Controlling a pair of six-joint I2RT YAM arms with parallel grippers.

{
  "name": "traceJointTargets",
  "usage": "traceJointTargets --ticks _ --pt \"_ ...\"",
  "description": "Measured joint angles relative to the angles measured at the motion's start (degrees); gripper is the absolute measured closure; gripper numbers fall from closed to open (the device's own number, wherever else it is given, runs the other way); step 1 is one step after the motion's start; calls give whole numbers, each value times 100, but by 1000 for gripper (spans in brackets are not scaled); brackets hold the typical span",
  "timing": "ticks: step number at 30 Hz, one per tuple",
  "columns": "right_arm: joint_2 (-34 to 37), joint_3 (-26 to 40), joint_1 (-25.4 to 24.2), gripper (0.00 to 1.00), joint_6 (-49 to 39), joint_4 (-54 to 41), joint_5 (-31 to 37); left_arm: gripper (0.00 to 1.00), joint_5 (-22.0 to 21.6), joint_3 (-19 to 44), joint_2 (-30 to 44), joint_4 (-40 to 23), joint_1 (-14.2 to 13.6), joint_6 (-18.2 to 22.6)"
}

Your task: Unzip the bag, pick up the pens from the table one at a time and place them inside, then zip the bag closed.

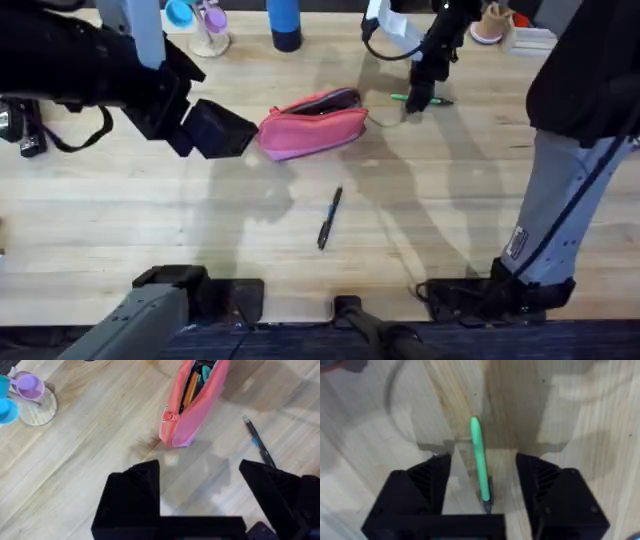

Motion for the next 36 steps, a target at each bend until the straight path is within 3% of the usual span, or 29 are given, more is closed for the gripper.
traceJointTargets --ticks 4,8,10,16,30,36 --pt "41 64 -4 434 24 67 44 7 0 0 0 2 0 -2" --pt "55 77 -7 797 79 56 47 8 0 0 0 2 -1 0" --pt "55 77 -7 873 86 37 39 8 -2 -2 0 0 -2 0" --pt "55 83 -5 960 107 11 85 7 0 0 0 2 0 0" --pt "12 69 52 971 109 -208 135 7 0 -1 0 2 -1 0" --pt "-342 -13 59 971 109 -246 -69 7 0 0 0 2 0 0"
